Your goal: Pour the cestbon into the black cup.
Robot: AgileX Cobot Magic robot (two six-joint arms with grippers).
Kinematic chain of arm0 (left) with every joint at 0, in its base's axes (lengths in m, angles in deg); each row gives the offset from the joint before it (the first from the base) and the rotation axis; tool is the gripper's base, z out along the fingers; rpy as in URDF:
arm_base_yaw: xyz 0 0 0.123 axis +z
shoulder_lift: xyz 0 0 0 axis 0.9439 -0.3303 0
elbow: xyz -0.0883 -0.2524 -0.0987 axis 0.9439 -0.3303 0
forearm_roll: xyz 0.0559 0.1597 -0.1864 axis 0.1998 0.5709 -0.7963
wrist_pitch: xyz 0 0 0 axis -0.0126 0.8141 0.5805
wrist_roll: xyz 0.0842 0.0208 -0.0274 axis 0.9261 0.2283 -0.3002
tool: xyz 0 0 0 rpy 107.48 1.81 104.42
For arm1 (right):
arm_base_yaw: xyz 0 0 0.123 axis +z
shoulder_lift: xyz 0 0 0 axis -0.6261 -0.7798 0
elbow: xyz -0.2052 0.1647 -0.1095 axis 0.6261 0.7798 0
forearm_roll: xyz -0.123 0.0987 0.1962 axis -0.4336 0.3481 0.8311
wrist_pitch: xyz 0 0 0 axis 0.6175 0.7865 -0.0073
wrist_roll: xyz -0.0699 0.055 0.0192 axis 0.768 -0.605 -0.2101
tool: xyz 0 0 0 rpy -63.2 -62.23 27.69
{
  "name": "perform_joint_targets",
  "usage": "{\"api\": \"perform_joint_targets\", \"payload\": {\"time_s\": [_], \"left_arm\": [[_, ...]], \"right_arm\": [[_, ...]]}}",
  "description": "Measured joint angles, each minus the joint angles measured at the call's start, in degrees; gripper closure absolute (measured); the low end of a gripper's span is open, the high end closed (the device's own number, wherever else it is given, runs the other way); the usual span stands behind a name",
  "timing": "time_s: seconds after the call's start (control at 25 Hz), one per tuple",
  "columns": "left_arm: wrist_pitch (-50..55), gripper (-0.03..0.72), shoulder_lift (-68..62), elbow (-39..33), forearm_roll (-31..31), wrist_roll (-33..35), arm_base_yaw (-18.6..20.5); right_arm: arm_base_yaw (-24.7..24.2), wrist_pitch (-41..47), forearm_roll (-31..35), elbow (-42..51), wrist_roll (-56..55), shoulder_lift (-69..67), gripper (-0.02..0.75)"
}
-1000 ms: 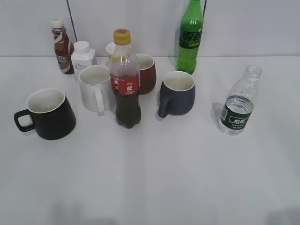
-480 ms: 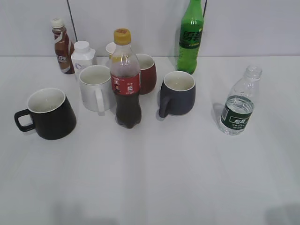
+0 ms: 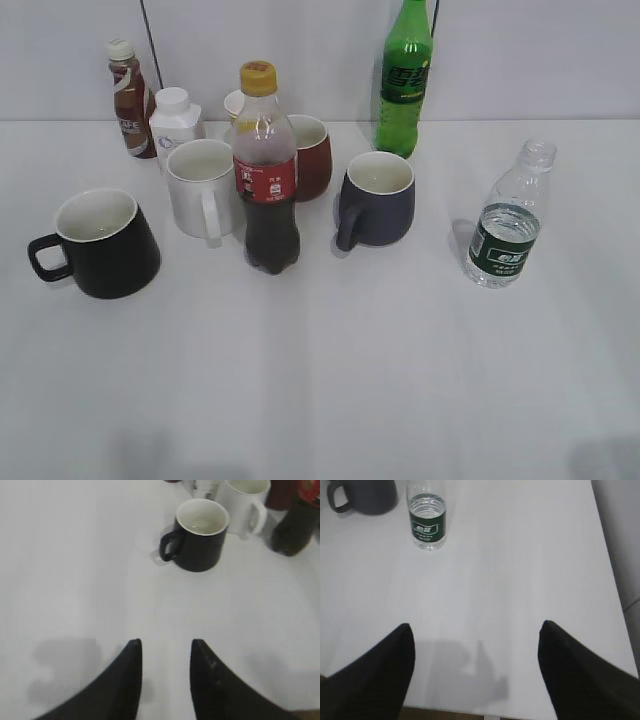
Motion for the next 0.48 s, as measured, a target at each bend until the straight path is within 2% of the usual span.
{"api": "perform_joint_targets", "payload": {"time_s": [0.12, 0.32, 0.48], "left_arm": [[-0.1, 0.440, 1.8, 0.0, 0.0, 0.0, 1.7], [-0.3, 0.440, 8.7, 0.0, 0.0, 0.0, 1.9], [-0.4, 0.440, 9.5, -0.1, 0.0, 0.0, 2.1]], "right_arm": [[-1.7, -0.1, 0.0, 0.0, 0.0, 1.2, 0.147], [-2.2, -0.2, 0.0, 0.0, 0.0, 4.7, 0.147], [-2.2, -0.1, -0.1, 0.2, -0.1, 5.0, 0.147]]}}
